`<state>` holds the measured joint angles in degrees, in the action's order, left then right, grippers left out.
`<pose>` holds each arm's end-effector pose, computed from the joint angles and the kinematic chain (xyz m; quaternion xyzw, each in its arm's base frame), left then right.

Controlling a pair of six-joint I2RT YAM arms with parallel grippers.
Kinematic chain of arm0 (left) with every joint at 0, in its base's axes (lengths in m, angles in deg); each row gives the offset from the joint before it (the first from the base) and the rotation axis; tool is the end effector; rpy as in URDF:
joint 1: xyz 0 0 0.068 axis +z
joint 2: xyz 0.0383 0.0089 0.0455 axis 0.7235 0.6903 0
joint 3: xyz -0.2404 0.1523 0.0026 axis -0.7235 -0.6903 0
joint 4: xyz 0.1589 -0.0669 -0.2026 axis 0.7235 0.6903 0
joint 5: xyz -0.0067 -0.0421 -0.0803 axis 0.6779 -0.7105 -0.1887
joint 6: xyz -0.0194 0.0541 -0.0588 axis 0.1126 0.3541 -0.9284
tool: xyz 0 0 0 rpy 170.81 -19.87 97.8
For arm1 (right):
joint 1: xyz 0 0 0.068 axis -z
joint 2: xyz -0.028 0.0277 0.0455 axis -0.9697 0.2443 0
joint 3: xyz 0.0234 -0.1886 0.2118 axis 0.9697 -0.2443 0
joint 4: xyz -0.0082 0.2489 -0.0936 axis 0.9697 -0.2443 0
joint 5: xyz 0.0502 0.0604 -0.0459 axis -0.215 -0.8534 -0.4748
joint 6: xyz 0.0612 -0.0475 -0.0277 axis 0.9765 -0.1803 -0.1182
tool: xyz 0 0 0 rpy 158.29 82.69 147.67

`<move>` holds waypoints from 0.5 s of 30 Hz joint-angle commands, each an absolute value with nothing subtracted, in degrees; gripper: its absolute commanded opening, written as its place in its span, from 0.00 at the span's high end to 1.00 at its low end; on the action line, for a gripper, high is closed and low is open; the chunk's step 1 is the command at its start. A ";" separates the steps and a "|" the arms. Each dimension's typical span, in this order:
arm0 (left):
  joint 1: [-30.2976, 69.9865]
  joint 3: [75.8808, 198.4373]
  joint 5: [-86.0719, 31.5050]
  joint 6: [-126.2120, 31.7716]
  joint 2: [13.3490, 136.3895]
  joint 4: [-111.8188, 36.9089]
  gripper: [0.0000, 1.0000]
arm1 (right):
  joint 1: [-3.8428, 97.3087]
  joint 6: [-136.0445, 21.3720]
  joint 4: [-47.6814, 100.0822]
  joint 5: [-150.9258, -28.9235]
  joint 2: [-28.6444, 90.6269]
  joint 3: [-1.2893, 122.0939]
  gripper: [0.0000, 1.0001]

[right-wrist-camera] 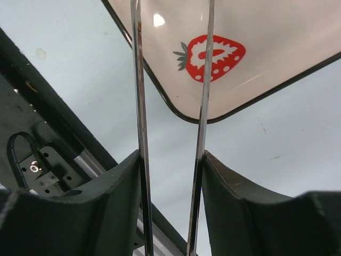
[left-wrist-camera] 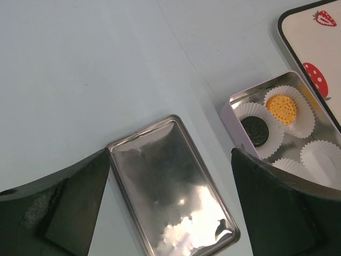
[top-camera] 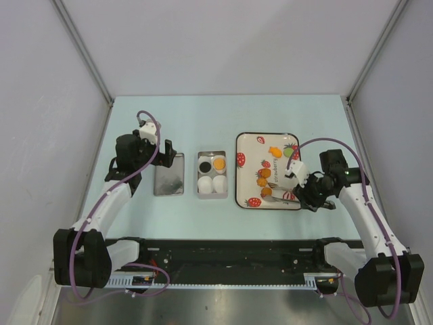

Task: Pack the cookies

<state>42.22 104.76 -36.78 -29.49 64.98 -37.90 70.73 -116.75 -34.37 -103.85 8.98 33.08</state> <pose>0.2850 -0.0425 0.2543 0.1585 0.8139 -0.1192 0.5461 0.1754 0.0421 0.2290 -0.4941 0.8354 0.1071 0.2156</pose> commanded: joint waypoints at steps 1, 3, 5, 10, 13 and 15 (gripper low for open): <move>41.95 106.65 -37.04 -28.26 64.94 -39.22 0.00 | 70.85 -116.89 -31.48 -101.97 6.34 32.49 0.49; 41.95 106.65 -37.13 -28.26 65.03 -39.22 0.00 | 70.85 -116.89 -31.30 -102.06 6.07 32.40 0.49; 41.95 106.74 -37.13 -28.17 65.12 -39.22 0.00 | 70.85 -116.89 -31.21 -102.06 6.16 32.23 0.49; 41.95 106.65 -37.22 -28.17 65.12 -39.13 0.00 | 70.85 -116.80 -30.68 -102.23 7.21 32.05 0.49; 41.86 106.74 -37.22 -28.17 65.12 -39.13 0.00 | 70.94 -116.80 -30.60 -102.59 8.88 31.97 0.49; 41.95 106.74 -37.13 -28.08 65.12 -39.13 0.00 | 71.03 -116.80 -30.42 -103.02 9.93 31.97 0.49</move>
